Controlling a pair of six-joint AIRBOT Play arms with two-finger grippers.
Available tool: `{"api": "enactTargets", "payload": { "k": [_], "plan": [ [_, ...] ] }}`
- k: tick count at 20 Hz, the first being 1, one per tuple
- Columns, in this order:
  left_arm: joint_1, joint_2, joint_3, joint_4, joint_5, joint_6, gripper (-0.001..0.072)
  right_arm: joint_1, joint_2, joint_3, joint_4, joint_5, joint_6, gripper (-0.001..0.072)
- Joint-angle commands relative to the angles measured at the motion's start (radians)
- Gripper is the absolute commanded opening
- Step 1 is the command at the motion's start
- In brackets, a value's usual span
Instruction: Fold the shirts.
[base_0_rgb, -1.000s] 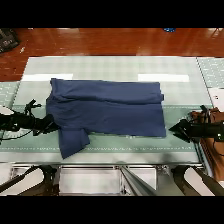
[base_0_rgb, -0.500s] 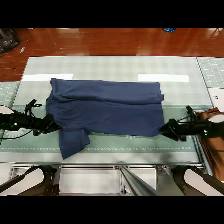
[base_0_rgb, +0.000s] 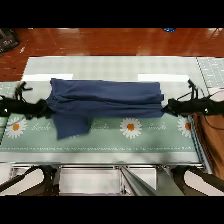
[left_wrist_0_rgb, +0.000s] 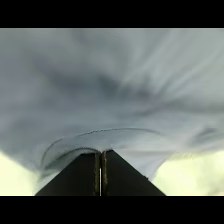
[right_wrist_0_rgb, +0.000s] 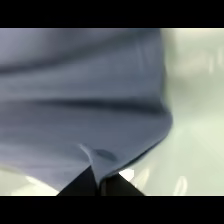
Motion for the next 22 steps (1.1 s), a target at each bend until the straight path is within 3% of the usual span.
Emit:
{"api": "enactTargets", "payload": {
  "k": [1, 6, 10, 15, 16, 17, 18, 22],
  "plan": [
    [-0.028, -0.063, 0.201, -0.022, 0.066, -0.047, 0.0018, 0.005, -0.047, 0.153, 0.009, 0.005, 0.016, 0.0028],
    [-0.135, -0.339, 0.536, -0.022, 0.048, -0.129, 0.0018, 0.005, -0.213, 0.342, 0.027, -0.005, 0.023, 0.0028],
    [-0.184, -0.570, 0.785, -0.021, -0.038, -0.203, 0.0018, 0.006, -0.338, 0.453, 0.058, -0.024, 0.023, 0.0028],
    [-0.188, -0.725, 0.951, -0.022, -0.063, -0.242, 0.0019, 0.006, -0.448, 0.520, 0.071, -0.046, 0.024, 0.0030],
    [-0.190, -0.734, 0.952, -0.022, -0.058, -0.241, 0.0065, 0.006, -0.462, 0.520, 0.078, -0.075, 0.025, 0.0163],
    [-0.190, -0.739, 0.953, -0.021, -0.060, -0.242, 0.0288, 0.006, -0.472, 0.520, 0.086, -0.099, 0.024, 0.0398],
    [-0.186, -0.737, 0.956, -0.020, -0.067, -0.225, 0.0502, 0.005, -0.474, 0.520, 0.096, -0.109, 0.021, 0.0416],
    [-0.100, -0.691, 1.109, 0.225, -0.185, -0.352, 0.0503, -0.083, -0.447, 0.601, 0.059, 0.084, 0.037, 0.0416]
  ]
}}
